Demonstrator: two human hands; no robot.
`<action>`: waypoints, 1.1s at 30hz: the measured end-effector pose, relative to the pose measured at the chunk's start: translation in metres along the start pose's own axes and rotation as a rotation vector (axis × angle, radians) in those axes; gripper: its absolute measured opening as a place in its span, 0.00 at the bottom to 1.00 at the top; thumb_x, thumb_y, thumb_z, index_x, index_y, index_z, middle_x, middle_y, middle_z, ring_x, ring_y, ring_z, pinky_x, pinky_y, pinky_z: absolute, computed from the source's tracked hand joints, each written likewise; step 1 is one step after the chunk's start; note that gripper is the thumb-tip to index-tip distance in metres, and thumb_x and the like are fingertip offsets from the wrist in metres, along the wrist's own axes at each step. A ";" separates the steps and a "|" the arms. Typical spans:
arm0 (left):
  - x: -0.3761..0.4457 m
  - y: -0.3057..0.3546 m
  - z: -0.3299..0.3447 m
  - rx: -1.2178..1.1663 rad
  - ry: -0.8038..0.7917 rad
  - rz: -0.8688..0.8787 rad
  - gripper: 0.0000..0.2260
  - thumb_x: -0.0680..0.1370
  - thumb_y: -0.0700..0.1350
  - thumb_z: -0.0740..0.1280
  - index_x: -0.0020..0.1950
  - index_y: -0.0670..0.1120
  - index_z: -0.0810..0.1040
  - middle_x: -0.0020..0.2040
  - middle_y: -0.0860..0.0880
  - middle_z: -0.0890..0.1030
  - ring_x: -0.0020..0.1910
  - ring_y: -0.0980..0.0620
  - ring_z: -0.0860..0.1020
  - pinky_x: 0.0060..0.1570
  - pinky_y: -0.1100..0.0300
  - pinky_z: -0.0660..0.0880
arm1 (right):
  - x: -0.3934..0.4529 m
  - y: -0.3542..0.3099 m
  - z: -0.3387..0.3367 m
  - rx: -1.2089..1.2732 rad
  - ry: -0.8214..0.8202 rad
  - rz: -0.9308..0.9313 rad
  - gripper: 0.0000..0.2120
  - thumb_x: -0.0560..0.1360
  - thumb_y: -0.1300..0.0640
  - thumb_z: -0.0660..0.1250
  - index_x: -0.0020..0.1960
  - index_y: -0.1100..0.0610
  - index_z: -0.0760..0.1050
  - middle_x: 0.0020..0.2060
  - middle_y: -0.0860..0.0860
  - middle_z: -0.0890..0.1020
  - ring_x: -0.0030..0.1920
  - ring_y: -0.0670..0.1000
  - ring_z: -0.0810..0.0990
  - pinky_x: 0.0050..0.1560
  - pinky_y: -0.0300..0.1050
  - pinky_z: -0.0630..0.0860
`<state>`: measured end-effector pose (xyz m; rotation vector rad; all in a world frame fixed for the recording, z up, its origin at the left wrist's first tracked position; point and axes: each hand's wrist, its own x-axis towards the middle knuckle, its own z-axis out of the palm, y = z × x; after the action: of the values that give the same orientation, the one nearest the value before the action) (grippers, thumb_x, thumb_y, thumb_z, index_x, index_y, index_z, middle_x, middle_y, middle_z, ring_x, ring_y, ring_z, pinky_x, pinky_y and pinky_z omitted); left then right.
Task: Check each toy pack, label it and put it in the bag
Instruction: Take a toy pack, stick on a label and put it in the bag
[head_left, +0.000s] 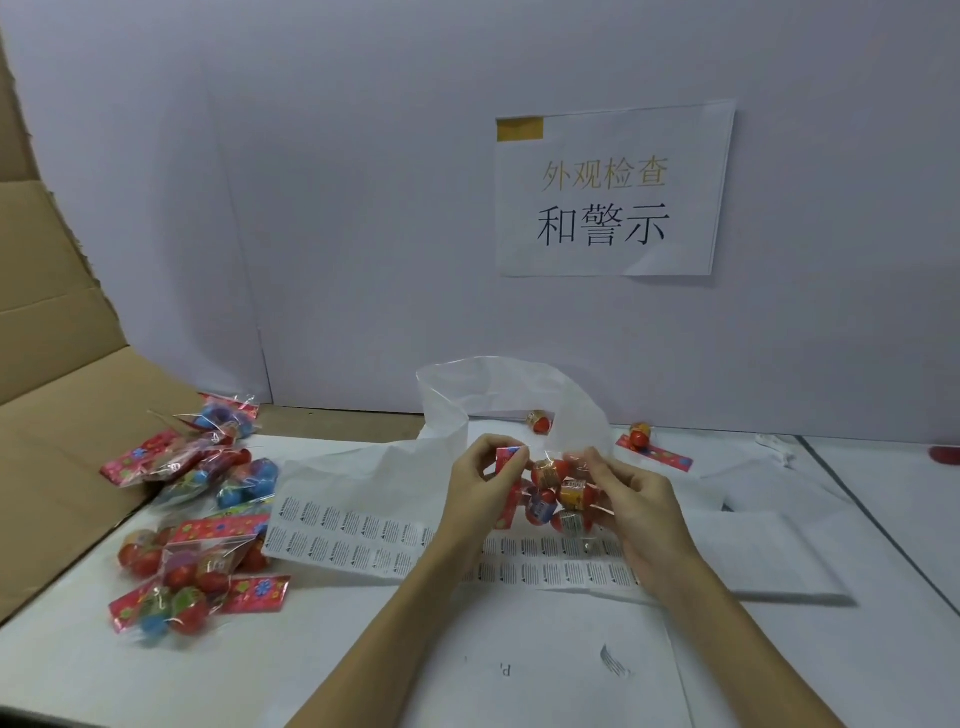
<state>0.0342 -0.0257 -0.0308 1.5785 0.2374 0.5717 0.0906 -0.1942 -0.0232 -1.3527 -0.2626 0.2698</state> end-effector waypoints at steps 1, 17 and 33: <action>0.001 0.000 0.000 0.001 0.005 0.001 0.04 0.82 0.49 0.71 0.51 0.50 0.81 0.48 0.54 0.85 0.53 0.49 0.85 0.49 0.53 0.85 | 0.000 -0.001 0.000 -0.005 0.008 0.006 0.15 0.78 0.45 0.70 0.54 0.55 0.87 0.46 0.54 0.89 0.48 0.54 0.89 0.43 0.45 0.84; 0.008 0.003 -0.006 -0.121 0.024 -0.143 0.08 0.84 0.46 0.65 0.62 0.48 0.74 0.56 0.46 0.81 0.49 0.48 0.84 0.39 0.59 0.80 | -0.001 -0.002 -0.001 -0.117 -0.139 0.030 0.15 0.78 0.53 0.74 0.63 0.52 0.79 0.50 0.54 0.89 0.49 0.54 0.89 0.45 0.45 0.85; 0.004 0.008 -0.004 -0.157 -0.027 -0.109 0.04 0.79 0.50 0.73 0.48 0.52 0.88 0.48 0.49 0.88 0.48 0.47 0.87 0.44 0.56 0.84 | 0.000 -0.003 0.001 -0.183 -0.132 0.069 0.22 0.87 0.47 0.57 0.55 0.60 0.85 0.46 0.58 0.88 0.47 0.57 0.88 0.47 0.47 0.83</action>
<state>0.0342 -0.0210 -0.0220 1.4110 0.2507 0.4725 0.0900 -0.1940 -0.0201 -1.5291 -0.3575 0.4016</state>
